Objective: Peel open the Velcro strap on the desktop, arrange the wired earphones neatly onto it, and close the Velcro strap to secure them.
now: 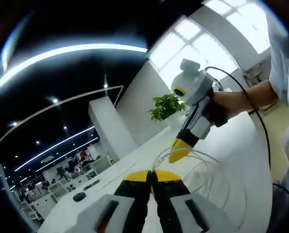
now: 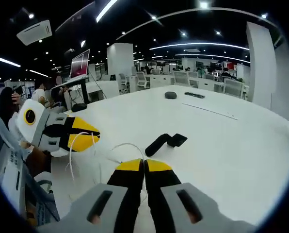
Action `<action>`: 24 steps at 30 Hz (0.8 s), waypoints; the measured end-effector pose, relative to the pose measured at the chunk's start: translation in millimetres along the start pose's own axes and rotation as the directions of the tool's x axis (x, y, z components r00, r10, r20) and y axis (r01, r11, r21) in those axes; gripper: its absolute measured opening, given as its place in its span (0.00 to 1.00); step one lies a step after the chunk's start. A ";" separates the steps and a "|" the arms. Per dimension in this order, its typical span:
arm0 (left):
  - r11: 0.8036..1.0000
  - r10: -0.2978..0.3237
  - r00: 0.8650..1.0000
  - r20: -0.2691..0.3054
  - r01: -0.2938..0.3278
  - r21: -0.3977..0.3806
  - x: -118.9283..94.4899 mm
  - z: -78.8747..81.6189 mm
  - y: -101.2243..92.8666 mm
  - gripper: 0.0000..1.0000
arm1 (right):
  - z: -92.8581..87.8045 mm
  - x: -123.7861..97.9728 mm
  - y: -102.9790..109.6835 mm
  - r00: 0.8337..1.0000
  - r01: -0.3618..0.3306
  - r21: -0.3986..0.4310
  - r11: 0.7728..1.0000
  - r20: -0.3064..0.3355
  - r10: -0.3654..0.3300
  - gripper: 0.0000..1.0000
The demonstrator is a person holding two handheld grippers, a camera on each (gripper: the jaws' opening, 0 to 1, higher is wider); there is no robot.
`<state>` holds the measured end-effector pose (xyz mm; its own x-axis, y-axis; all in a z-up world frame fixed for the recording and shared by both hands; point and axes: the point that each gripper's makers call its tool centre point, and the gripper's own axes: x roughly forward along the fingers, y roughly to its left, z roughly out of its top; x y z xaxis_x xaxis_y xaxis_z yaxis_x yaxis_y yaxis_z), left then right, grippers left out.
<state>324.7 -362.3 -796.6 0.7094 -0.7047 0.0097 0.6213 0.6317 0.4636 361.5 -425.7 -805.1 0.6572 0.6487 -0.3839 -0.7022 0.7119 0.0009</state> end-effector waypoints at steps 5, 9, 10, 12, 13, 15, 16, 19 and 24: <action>1.000 0.001 1.000 -0.009 -0.001 -0.005 -2.7 0.0 0.4 0.06 | 4.0 -2.1 -0.3 1.000 0.006 0.003 1.000 0.020 -0.006 0.04; 1.000 0.006 1.000 -0.016 -0.006 0.002 -2.5 0.4 0.4 0.06 | 8.0 -3.9 3.0 0.999 0.018 -0.022 1.000 0.033 -0.018 0.04; 1.000 0.010 1.000 -0.019 -0.010 0.007 -2.4 -0.1 0.9 0.06 | 9.2 -4.3 3.9 0.999 0.022 -0.032 0.999 0.035 -0.021 0.04; 1.000 0.014 1.000 -0.023 -0.014 0.013 -2.9 -1.1 2.4 0.06 | 11.1 -5.0 6.1 0.999 0.028 -0.052 0.998 0.038 -0.026 0.04; 1.000 0.014 1.000 -0.023 -0.014 0.012 -3.2 -1.5 3.4 0.06 | 11.8 -5.3 7.4 0.999 0.030 -0.061 0.998 0.038 -0.028 0.04; 1.000 0.016 1.000 -0.026 -0.016 0.006 -3.3 -2.9 4.8 0.06 | 12.3 -5.2 10.0 0.999 0.030 -0.075 0.997 0.037 -0.027 0.04; 1.000 0.017 0.999 -0.027 -0.017 0.004 -3.2 -3.8 5.5 0.06 | 12.2 -5.0 10.8 0.999 0.029 -0.077 0.997 0.035 -0.026 0.04; 1.000 0.021 0.999 -0.034 -0.021 0.000 -4.3 -5.2 5.4 0.06 | 12.0 -5.1 14.1 0.999 0.018 -0.077 0.997 0.034 -0.015 0.04; 1.000 0.004 0.999 -0.052 -0.004 0.004 -4.7 -8.0 0.3 0.06 | 15.0 -6.0 17.3 0.999 0.013 -0.080 0.997 0.045 -0.010 0.04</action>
<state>324.3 -356.3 -803.6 0.7281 -0.6846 -0.0347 0.6174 0.6330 0.4670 349.5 -413.2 -788.9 0.6754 0.6532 -0.3423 -0.7132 0.6966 -0.0779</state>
